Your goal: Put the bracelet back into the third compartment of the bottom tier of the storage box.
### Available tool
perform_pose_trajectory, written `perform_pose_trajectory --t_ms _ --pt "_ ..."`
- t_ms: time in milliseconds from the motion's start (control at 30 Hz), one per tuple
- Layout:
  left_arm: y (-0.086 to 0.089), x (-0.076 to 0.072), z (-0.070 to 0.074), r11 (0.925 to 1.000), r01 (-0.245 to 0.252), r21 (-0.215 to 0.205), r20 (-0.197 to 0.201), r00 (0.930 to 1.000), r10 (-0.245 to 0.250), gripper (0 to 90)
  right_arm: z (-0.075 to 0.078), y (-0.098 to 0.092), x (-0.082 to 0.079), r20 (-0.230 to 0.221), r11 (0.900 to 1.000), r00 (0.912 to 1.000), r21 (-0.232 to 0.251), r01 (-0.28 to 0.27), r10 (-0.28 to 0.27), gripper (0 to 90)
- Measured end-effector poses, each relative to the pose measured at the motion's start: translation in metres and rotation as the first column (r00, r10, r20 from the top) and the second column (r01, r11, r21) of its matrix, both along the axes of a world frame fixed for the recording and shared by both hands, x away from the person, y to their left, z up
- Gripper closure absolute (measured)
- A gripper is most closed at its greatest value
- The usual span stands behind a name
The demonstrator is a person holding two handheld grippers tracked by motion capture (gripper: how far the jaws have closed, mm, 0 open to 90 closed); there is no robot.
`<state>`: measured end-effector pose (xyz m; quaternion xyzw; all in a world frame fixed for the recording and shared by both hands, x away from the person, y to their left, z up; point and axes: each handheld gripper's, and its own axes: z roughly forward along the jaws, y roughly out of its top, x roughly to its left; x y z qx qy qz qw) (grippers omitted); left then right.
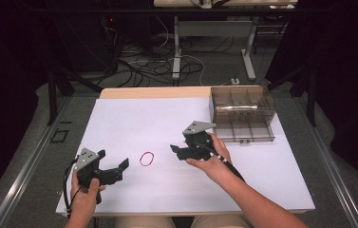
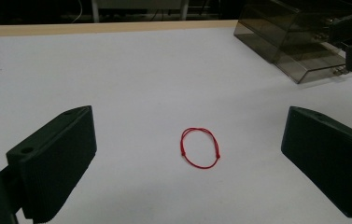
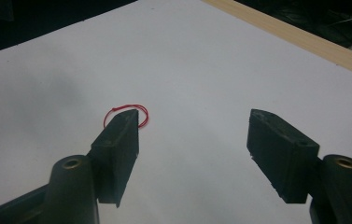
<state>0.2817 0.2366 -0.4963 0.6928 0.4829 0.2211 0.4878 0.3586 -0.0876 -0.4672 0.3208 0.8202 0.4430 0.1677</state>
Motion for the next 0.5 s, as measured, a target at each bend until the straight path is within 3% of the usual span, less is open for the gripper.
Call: perform_pose_trajectory --t_ms 133,233,500 --pt "0.003 0.000 0.000 0.9996 -0.027 -0.009 0.004 0.9996 0.027 3.4 0.002 0.007 0.006 -0.016 1.000 0.9998 -0.007 -0.011 0.011 39.0" --pt "0.005 0.000 0.000 0.9994 -0.032 -0.010 -0.001 0.9995 0.032 3.4 0.003 0.019 0.011 -0.029 0.998 0.9988 -0.040 -0.040 0.039 43.1" --pt "0.002 -0.001 0.000 0.9999 -0.016 0.005 -0.006 0.9998 0.016 3.4 -0.004 0.041 0.019 -0.067 0.995 0.9959 -0.074 -0.065 0.060 49.7"
